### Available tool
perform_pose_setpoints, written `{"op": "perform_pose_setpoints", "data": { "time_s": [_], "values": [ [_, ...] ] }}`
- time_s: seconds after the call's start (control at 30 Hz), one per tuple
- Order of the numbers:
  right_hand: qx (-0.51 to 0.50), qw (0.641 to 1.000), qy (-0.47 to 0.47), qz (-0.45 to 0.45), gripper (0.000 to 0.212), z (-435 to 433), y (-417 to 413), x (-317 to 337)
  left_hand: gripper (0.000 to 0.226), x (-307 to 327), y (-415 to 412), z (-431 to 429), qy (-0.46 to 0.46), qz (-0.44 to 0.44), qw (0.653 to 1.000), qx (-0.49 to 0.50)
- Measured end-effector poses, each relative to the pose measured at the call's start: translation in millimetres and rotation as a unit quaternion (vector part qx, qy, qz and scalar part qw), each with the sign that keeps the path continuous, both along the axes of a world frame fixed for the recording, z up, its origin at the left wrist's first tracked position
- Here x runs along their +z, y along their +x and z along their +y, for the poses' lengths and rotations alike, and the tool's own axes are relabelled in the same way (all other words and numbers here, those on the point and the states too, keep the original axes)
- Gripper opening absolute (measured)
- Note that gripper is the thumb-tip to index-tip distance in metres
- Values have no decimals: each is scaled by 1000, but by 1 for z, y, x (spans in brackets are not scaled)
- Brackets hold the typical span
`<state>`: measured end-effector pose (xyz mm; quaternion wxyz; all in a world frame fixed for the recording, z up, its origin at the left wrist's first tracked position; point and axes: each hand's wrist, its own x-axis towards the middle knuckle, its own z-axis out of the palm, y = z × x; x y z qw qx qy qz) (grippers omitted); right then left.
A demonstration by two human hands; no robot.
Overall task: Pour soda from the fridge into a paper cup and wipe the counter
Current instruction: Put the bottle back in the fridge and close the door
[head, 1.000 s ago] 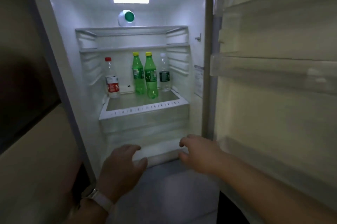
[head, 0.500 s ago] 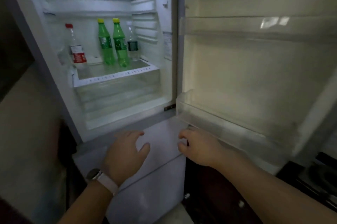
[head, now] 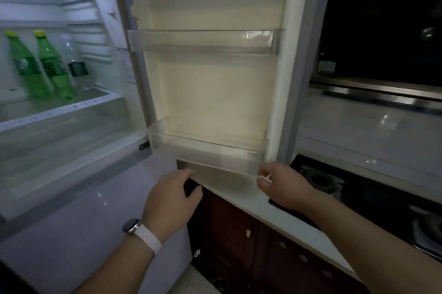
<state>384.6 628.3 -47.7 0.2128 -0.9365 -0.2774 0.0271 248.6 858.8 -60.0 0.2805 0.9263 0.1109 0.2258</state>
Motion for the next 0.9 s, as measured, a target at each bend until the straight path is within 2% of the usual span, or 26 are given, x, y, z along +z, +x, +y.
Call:
{"op": "perform_pose_setpoints", "data": {
  "time_s": [0.1, 0.23, 0.37, 0.67, 0.77, 0.9],
  "values": [
    [-41, 998, 52, 6, 43, -33, 18, 4, 51, 16, 31, -37, -10, -46, 998, -47],
    [-90, 985, 148, 27, 62, -67, 49, 6, 60, 42, 73, -90, -58, -106, 989, -83],
    [-94, 969, 219, 63, 69, -96, 87, 11, 68, 64, 114, -132, -88, -133, 983, -91],
    [-34, 928, 343, 142, 77, -96, 186, 43, 83, 89, 200, -191, -127, -161, 979, -14],
    [3, 917, 355, 184, 75, -84, 205, 50, 83, 90, 216, -201, -126, -170, 977, 19],
    [51, 903, 369, 212, 50, -75, 215, 44, 82, 84, 226, -204, -98, -167, 980, 54]
  ]
}}
